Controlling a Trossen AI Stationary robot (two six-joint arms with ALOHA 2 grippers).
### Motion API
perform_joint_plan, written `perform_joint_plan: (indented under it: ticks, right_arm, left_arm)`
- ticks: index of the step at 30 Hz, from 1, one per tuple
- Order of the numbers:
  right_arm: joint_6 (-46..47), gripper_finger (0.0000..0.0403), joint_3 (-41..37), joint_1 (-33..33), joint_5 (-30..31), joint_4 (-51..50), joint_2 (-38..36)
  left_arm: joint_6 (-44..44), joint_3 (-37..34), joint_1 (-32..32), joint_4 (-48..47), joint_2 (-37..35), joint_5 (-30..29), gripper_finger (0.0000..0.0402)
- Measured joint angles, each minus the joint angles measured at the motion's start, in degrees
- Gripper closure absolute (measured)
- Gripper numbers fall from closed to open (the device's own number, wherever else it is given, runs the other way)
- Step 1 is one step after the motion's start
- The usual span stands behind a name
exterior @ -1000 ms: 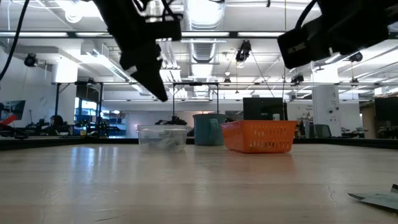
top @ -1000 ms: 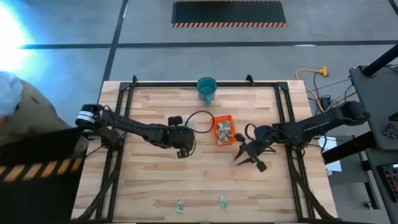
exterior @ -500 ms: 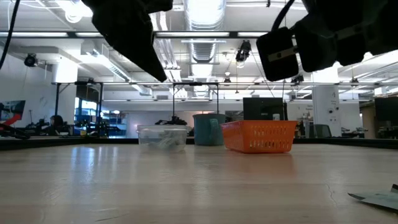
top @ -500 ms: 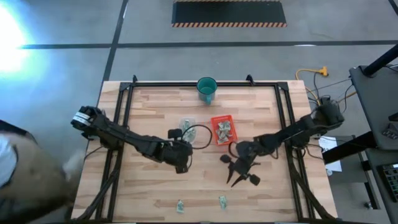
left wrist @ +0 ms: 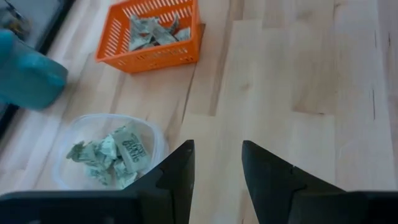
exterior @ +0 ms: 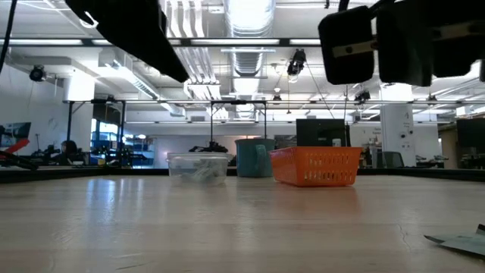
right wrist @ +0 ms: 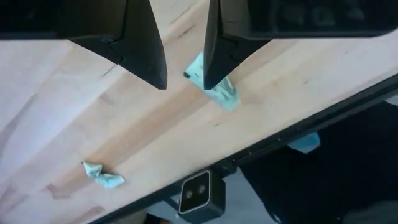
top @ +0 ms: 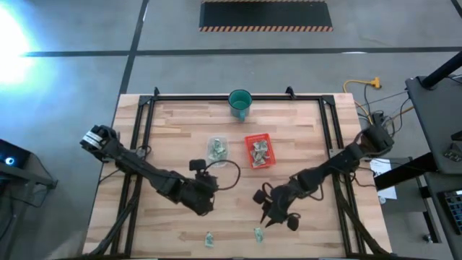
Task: Pick and place items into bin
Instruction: Put the right stevia packet into the orange bin
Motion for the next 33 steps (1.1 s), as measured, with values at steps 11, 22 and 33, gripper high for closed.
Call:
perform_joint_plan:
  ticks: [11, 22, 33]
  right_arm:
    - [-1.78, 0.0307, 0.00, 6.20, 9.21, 0.65, 1.29]
    - [0.20, 0.0276, 3.98, 9.04, 10.88, 1.77, 10.72]
    - [2.24, 0.0248, 7.77, 9.50, 10.86, 1.53, 16.25]
  left_arm:
    - [-3.83, -1.67, -5.04, 1.35, -0.45, -0.18, 0.0284]
    - [-4.49, -1.00, -7.20, 3.54, -0.49, -2.25, 0.0284]
    - [-4.48, -1.26, -7.16, 4.42, -0.52, -2.36, 0.0284]
